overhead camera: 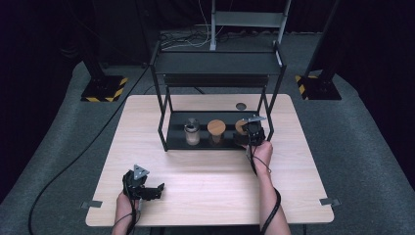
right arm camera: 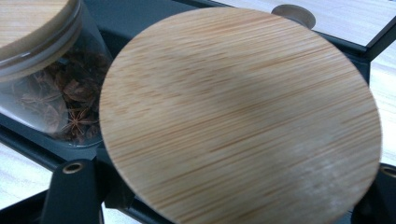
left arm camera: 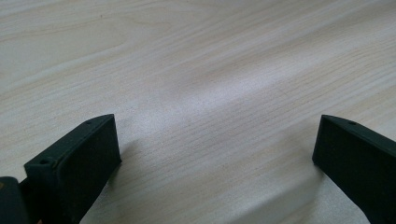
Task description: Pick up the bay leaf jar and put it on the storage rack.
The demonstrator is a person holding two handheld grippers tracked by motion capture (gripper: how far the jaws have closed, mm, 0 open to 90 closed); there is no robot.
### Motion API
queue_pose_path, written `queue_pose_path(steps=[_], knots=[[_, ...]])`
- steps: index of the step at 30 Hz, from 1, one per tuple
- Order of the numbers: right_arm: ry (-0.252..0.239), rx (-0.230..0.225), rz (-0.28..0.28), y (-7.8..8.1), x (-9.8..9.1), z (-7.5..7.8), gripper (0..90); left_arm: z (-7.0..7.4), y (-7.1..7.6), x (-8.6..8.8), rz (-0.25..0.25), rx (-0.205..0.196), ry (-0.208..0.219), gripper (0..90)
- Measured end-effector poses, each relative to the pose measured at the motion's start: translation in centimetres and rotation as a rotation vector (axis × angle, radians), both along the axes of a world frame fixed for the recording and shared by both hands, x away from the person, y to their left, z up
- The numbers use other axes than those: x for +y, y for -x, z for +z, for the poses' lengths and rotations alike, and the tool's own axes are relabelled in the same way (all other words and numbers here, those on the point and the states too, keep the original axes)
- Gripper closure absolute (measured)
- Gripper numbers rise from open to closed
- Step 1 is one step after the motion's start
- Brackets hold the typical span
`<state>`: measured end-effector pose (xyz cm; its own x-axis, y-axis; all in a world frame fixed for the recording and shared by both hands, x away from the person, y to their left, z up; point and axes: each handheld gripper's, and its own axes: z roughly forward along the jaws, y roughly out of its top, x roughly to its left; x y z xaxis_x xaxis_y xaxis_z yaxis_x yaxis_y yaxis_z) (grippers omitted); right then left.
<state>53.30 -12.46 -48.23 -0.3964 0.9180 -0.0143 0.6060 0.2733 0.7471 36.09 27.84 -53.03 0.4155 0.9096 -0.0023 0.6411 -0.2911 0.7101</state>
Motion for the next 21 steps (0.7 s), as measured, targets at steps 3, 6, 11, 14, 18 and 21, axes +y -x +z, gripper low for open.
queue_pose_path(steps=[3,6,11,14,18,21], knots=[[-0.004,0.007,-0.002,-0.13,0.05,-0.17,25.0,0.00,0.00,0.00,0.000,0.000,0.000,0.2],[-0.008,0.008,-0.002,-0.22,0.04,-0.26,25.0,0.00,0.00,0.00,0.000,0.001,0.000,0.2],[-0.012,0.010,-0.001,-0.38,0.04,-0.25,25.0,0.00,0.00,0.00,0.000,0.000,0.000,0.2],[-0.018,0.014,-0.001,-0.46,0.05,-0.24,25.0,0.00,0.00,0.00,0.000,0.001,0.000,0.2],[-0.019,0.013,0.000,-0.57,0.05,-0.25,25.0,0.00,0.00,0.00,0.000,0.000,0.000,0.2],[-0.019,0.012,-0.002,-0.63,0.12,-0.28,25.0,0.00,0.00,0.00,0.000,0.000,0.000,0.2]])
